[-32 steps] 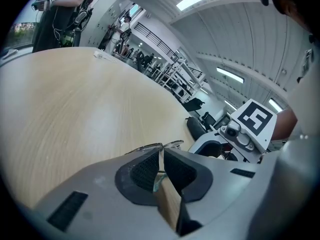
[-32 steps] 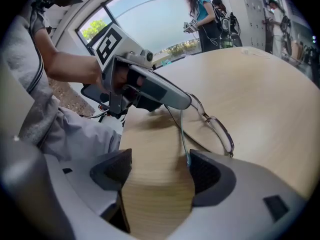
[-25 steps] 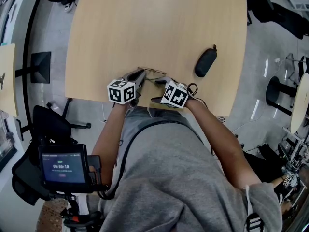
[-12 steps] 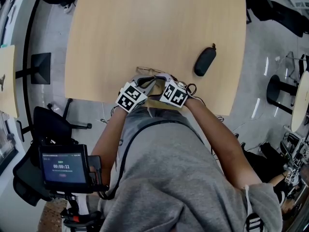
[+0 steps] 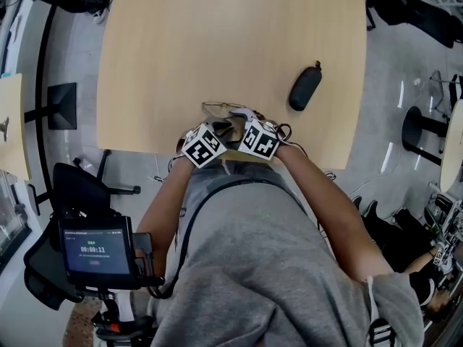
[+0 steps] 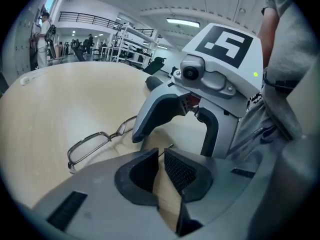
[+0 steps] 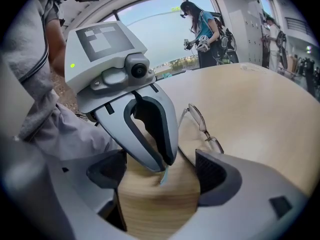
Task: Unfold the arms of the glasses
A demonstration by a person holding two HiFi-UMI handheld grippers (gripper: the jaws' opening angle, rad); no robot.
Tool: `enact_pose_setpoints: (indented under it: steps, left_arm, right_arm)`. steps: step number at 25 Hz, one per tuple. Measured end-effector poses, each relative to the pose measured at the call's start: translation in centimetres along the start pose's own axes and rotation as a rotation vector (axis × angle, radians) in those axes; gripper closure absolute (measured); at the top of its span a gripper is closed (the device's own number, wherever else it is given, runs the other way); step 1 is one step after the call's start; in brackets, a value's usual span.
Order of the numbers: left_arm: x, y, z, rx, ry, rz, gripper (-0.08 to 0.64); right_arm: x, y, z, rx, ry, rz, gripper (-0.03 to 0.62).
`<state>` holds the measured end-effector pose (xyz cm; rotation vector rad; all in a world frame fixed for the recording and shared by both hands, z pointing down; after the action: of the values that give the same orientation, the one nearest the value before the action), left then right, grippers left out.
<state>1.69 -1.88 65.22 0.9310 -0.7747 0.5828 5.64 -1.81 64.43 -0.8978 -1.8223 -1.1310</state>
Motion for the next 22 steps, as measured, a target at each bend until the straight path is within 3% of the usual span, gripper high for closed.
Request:
enact_pose_setpoints:
  steps: [10,12,15,18,22]
  left_arm:
    - [-0.6,3.3,-0.1,-0.012,0.008,0.106,0.546]
    - [-1.2,4.0,0.1,-0.036,0.000,0.080,0.546]
    - [-2.8,2.1,0.5,-0.045,-0.036,-0.046,0.547]
    - [-2.5,-1.0,0.7,0.014,-0.054,-0.076,0.546]
    - [0.0,-2.4,0.2,0.125,-0.006,0.021,0.546]
  right_arm:
    - [0.1,0.7,-1.0,-0.045,0.006,0.057,0.186]
    - [0.1,0.9,-1.0,-0.057,0.002,0.069,0.186]
    - [0.1,1.2,-1.3,-0.068,-0.003,0.079,0.186]
    - [0.0,1.2,-1.4,-0.067,-0.002,0.079,0.186]
    - [0.0,0.6,-0.9,-0.062,0.001,0.085,0.186]
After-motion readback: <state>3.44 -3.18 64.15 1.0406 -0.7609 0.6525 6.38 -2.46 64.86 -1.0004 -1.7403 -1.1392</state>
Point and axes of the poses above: the fingertips, and each gripper's own axes: x forward along the fingers, z to its left, y out of its underside, the point moved 6 cm from there along -x, backward along the fingers, and after that the axes turned 12 degrees about z, right-handed, at the moved point
